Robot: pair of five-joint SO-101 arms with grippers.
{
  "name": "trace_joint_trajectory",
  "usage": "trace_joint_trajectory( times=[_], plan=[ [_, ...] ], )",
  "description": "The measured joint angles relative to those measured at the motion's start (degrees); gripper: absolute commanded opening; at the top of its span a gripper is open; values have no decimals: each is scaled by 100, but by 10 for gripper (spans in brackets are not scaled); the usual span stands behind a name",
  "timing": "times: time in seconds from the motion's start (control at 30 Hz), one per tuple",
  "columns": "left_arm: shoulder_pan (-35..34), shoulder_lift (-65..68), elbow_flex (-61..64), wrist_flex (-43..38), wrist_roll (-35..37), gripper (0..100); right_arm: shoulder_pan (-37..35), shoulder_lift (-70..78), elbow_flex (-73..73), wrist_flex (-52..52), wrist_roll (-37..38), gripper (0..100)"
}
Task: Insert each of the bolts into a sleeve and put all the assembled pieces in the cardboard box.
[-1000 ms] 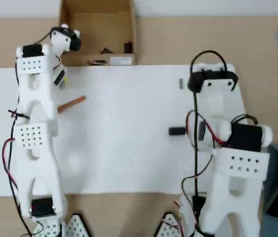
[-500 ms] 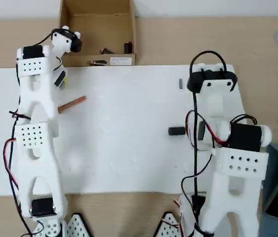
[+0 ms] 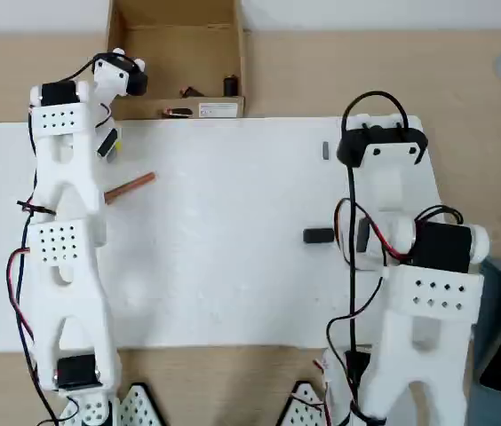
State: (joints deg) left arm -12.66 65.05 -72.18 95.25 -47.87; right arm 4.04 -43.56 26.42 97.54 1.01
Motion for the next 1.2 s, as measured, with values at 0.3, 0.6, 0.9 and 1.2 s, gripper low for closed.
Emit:
trace_joint_trajectory(
  times=[0.3, 0.6, 0.9, 1.2],
  plan=[
    [-422, 114, -721, 457, -114, 149, 0, 0, 0, 0, 0, 9],
    [-545, 176, -721, 457, -158, 145, 0, 0, 0, 0, 0, 9],
    [-413, 448, -738, 501, -158, 85, 0, 0, 0, 0, 0, 9],
    [-387, 484, -738, 466, -114, 81, 0, 0, 0, 0, 0, 9]
  ],
)
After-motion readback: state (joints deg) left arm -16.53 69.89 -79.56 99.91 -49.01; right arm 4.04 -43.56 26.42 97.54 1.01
